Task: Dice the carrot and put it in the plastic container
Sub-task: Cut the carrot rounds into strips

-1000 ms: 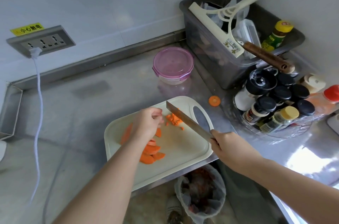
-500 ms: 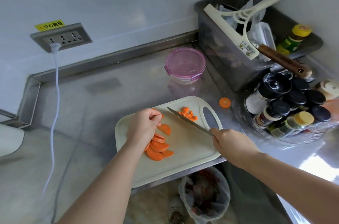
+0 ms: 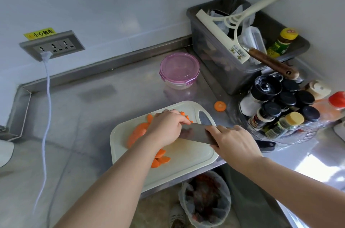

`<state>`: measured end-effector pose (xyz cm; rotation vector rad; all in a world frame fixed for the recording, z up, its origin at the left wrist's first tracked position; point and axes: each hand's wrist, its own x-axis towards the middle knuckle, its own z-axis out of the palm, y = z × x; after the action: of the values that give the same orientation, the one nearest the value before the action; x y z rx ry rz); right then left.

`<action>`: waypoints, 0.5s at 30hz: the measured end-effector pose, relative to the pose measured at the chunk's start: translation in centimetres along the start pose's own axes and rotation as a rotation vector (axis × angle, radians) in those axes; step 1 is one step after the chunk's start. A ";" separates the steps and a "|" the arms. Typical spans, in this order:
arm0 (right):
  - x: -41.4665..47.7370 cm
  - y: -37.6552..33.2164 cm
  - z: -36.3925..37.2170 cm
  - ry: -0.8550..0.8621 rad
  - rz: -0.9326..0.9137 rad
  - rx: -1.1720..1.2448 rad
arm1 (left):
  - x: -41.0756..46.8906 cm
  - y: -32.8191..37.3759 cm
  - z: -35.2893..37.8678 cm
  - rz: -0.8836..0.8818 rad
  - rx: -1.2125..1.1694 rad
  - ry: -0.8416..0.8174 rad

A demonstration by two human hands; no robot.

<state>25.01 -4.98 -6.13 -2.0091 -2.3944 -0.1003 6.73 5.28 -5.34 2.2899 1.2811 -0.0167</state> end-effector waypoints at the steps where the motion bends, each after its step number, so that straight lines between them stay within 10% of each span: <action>1: 0.0 -0.1 0.0 -0.008 0.000 0.006 | 0.4 0.2 0.3 -0.013 0.043 -0.015; 15: 0.0 -0.4 -1.2 -0.268 0.327 0.526 | -2.5 -5.3 -1.8 -0.324 -0.194 0.439</action>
<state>24.63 -5.14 -4.92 -2.1914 -1.8840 0.7578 0.72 6.36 -5.38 1.9610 1.7758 0.4991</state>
